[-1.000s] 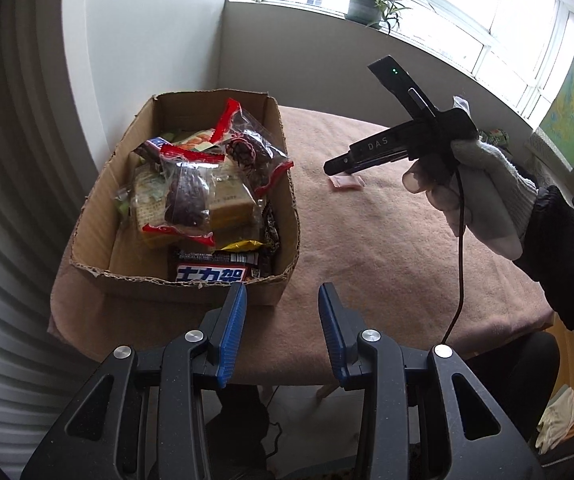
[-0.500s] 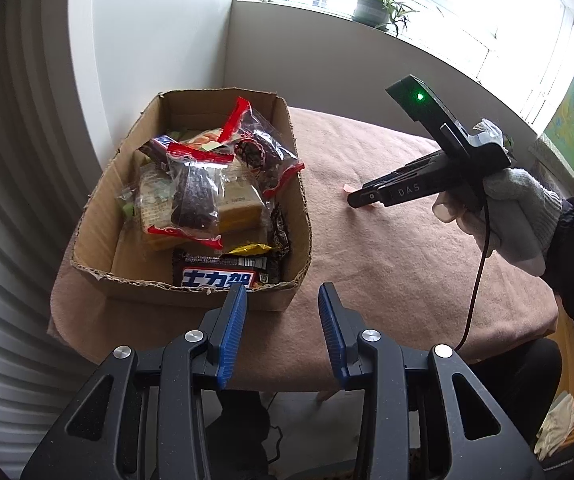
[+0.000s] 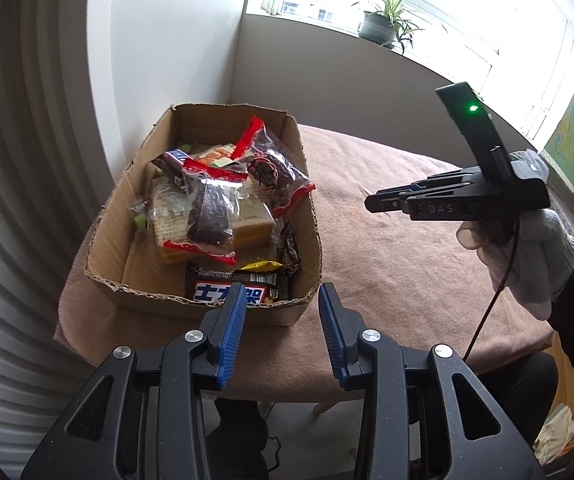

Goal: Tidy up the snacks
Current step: 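Carry the pink candy over the box with the right tool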

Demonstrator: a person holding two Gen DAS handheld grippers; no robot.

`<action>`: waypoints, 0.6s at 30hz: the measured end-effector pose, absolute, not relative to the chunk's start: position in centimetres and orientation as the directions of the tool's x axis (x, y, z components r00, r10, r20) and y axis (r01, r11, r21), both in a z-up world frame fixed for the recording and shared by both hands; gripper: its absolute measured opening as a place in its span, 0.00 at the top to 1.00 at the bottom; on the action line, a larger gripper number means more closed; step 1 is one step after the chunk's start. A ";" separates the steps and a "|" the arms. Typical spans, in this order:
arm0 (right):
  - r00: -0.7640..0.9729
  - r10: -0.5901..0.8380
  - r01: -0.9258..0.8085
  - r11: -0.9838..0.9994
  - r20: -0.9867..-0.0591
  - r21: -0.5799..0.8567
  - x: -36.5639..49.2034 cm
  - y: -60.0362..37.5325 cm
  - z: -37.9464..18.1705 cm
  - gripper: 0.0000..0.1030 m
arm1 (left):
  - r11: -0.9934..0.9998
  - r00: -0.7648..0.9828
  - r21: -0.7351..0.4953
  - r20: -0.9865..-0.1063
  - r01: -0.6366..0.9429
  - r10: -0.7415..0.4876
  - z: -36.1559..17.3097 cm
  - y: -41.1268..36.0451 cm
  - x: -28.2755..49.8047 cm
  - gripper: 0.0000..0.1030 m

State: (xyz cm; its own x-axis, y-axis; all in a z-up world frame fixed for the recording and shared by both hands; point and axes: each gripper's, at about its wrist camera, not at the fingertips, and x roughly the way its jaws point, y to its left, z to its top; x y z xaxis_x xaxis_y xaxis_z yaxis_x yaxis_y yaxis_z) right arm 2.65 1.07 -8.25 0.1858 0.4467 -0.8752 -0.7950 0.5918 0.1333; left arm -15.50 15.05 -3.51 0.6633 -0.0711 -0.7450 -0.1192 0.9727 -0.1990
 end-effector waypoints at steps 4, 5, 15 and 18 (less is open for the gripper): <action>0.212 0.542 -0.809 0.564 -0.813 0.164 -0.1 2.4 -5.0 0.81 | 0.970 0.687 -0.200 -0.725 -0.142 -0.049 -3.0 15.8 -15.6 0.65; 0.212 0.565 -0.815 0.553 -0.797 0.175 -0.8 2.9 -4.4 0.81 | 0.969 0.699 -0.196 -0.714 -0.152 -0.035 -2.8 16.0 -15.7 0.65; 0.194 0.631 -0.846 0.495 -0.752 0.197 -3.6 6.9 -2.5 0.56 | 0.951 0.748 -0.220 -0.663 -0.217 0.017 -2.4 17.8 -15.6 0.65; 0.202 0.653 -0.834 0.505 -0.730 0.221 -3.7 6.5 -2.4 0.52 | 0.951 0.752 -0.206 -0.658 -0.230 0.039 -2.4 18.0 -15.6 0.65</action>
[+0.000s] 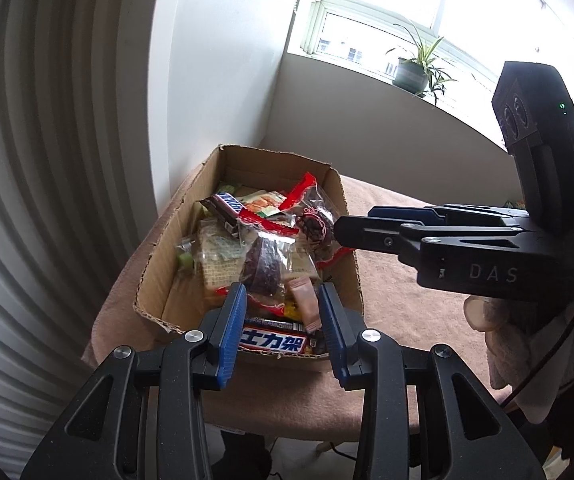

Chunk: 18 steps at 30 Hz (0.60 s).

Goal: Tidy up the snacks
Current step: 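Carry the pink candy over the box with the right tool, then open the right tool to drop the pink candy into the box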

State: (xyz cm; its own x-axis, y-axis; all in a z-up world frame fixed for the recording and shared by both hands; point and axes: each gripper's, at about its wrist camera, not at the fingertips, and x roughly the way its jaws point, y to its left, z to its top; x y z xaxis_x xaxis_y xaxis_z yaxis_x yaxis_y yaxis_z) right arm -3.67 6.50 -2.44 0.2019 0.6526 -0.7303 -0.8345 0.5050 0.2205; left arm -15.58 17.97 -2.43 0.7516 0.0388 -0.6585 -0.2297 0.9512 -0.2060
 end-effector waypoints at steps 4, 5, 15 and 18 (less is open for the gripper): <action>0.211 0.667 -0.820 0.518 -0.715 0.242 -3.9 5.1 -2.4 0.52 | 0.950 0.761 -0.195 -0.646 -0.244 0.063 -2.3 17.9 -15.8 0.65; 0.220 0.667 -0.817 0.524 -0.712 0.239 -4.1 4.7 -2.4 0.52 | 0.950 0.762 -0.187 -0.643 -0.249 0.073 -2.3 17.8 -15.8 0.65; 0.346 0.666 -0.809 0.568 -0.661 0.148 -5.4 0.6 -0.7 0.40 | 0.949 0.773 -0.159 -0.623 -0.273 0.118 -1.8 16.0 -16.2 0.52; 0.380 0.677 -0.813 0.569 -0.630 0.121 -6.0 -0.6 0.1 0.30 | 0.948 0.778 -0.139 -0.612 -0.286 0.145 -1.4 15.1 -16.5 0.52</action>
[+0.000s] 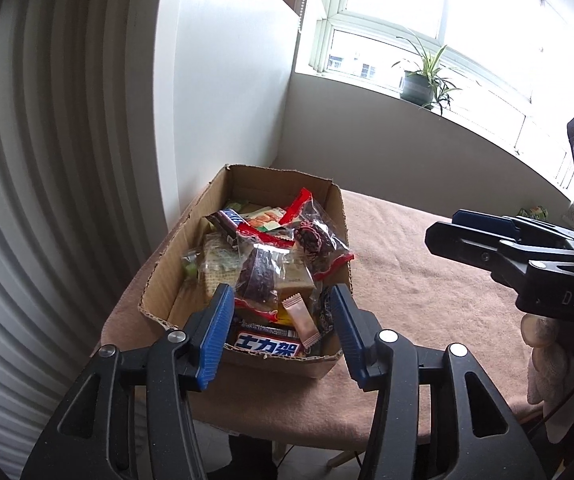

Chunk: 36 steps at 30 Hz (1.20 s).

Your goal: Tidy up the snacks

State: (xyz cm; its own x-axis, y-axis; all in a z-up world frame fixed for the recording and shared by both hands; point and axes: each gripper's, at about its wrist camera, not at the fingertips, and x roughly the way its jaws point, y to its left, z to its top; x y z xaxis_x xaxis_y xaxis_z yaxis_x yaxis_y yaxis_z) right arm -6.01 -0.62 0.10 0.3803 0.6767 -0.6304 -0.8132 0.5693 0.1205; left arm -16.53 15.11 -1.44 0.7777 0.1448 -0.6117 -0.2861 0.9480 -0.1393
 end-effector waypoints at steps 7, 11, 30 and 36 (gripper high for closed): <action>0.457 0.699 -0.825 0.564 -0.550 0.030 -7.8 -2.5 1.3 0.14 | 0.930 0.791 -0.099 -0.562 -0.354 0.241 -0.2 13.6 -17.7 0.37; 0.470 0.712 -0.823 0.567 -0.521 0.034 -8.1 -3.6 1.5 0.08 | 0.918 0.784 -0.070 -0.547 -0.390 0.292 0.3 12.8 -18.1 0.30; 0.543 0.662 -0.702 0.695 -0.517 0.154 -3.8 -9.1 -0.3 0.07 | 0.891 0.743 -0.032 -0.566 -0.452 0.357 -0.5 11.2 -17.9 0.26; 0.556 0.654 -0.714 0.692 -0.514 0.108 -4.4 -8.8 -0.2 0.07 | 0.894 0.743 -0.024 -0.567 -0.448 0.357 -0.5 10.7 -17.8 0.26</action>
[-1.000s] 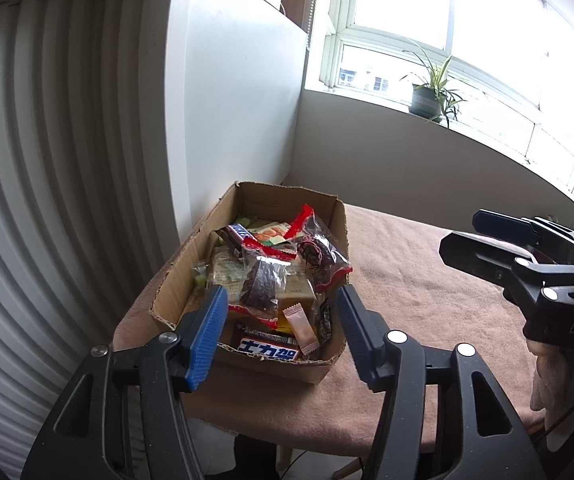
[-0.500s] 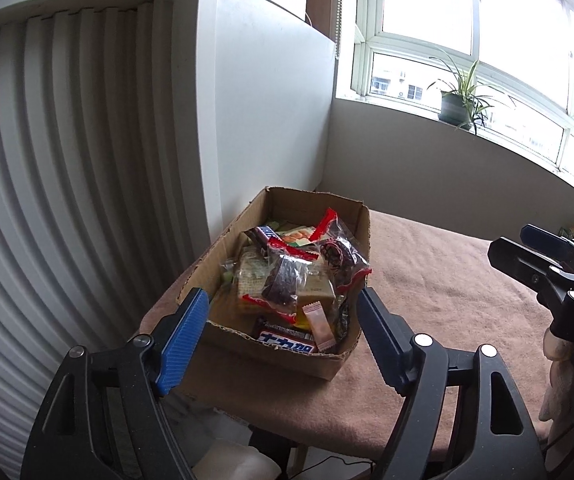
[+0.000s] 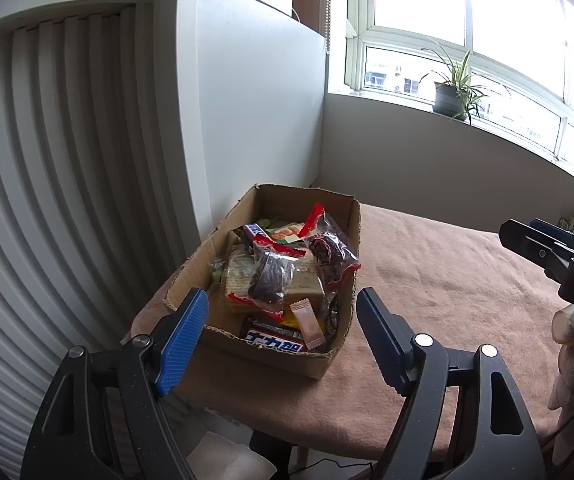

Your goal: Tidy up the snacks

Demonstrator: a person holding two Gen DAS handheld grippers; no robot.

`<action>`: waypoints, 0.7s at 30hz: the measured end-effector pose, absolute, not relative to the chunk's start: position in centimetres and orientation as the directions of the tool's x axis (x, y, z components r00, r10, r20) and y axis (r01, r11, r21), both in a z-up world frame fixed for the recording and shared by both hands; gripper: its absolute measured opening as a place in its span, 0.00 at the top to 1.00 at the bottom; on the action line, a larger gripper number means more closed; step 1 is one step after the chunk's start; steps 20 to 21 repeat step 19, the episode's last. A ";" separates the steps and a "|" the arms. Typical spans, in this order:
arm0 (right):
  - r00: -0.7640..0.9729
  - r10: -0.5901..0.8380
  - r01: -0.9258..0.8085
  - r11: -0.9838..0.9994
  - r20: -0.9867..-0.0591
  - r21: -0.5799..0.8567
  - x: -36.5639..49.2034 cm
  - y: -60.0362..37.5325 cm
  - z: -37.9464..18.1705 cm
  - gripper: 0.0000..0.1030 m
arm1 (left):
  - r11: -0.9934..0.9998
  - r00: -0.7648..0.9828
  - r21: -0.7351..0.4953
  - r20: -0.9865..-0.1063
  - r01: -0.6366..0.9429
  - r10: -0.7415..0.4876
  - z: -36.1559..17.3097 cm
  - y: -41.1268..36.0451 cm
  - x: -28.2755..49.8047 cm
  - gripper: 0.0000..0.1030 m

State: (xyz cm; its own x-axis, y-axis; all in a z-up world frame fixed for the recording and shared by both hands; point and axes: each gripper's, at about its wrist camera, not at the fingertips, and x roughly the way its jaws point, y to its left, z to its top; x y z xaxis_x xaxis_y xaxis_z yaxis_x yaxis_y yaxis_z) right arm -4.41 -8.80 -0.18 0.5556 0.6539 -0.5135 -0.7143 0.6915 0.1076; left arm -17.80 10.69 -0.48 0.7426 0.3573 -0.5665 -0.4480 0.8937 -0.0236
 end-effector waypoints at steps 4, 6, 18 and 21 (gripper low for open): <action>0.551 0.652 -0.723 0.684 -0.521 0.091 -4.8 -8.4 -0.4 0.07 | 0.893 0.741 -0.025 -0.568 -0.449 0.357 -0.6 10.6 -17.7 0.26; 0.556 0.648 -0.723 0.686 -0.520 0.081 -4.9 -8.4 -0.4 0.07 | 0.892 0.740 -0.023 -0.568 -0.452 0.360 -0.6 10.6 -17.7 0.26; 0.556 0.639 -0.721 0.689 -0.531 0.075 -4.7 -8.4 -0.7 0.07 | 0.902 0.754 0.003 -0.547 -0.432 0.363 -0.5 10.0 -17.8 0.26; 0.558 0.636 -0.719 0.691 -0.533 0.072 -4.7 -8.3 -0.8 0.07 | 0.902 0.754 0.001 -0.549 -0.432 0.361 -0.6 10.0 -17.7 0.26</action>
